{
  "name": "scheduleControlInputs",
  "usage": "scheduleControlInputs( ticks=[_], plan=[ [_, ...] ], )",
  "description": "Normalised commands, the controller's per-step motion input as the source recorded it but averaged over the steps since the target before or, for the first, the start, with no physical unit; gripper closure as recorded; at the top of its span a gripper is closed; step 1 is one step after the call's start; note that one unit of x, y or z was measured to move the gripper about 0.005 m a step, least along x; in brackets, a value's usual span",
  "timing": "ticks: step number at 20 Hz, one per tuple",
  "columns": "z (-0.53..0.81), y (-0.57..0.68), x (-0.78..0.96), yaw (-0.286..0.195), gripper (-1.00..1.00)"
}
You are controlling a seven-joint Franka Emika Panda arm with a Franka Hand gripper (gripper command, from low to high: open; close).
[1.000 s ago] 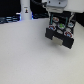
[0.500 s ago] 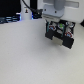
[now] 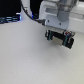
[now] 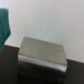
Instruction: Open the kcup holder, insert the kcup into the holder, and close the kcup holder
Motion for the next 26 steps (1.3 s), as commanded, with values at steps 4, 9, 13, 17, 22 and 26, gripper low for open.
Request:
scheduleControlInputs(
  ticks=[4,9,13,17,22,26],
  plan=[
    [-0.18,0.22,0.01,0.219,-1.00],
    [-0.09,0.30,-0.24,0.180,-1.00],
    [0.01,0.43,-0.31,0.132,-1.00],
    [0.02,0.51,-0.38,0.113,-1.00],
    [0.07,0.50,-0.49,0.108,-1.00],
    [0.08,0.50,-0.58,0.098,-1.00]
  ],
)
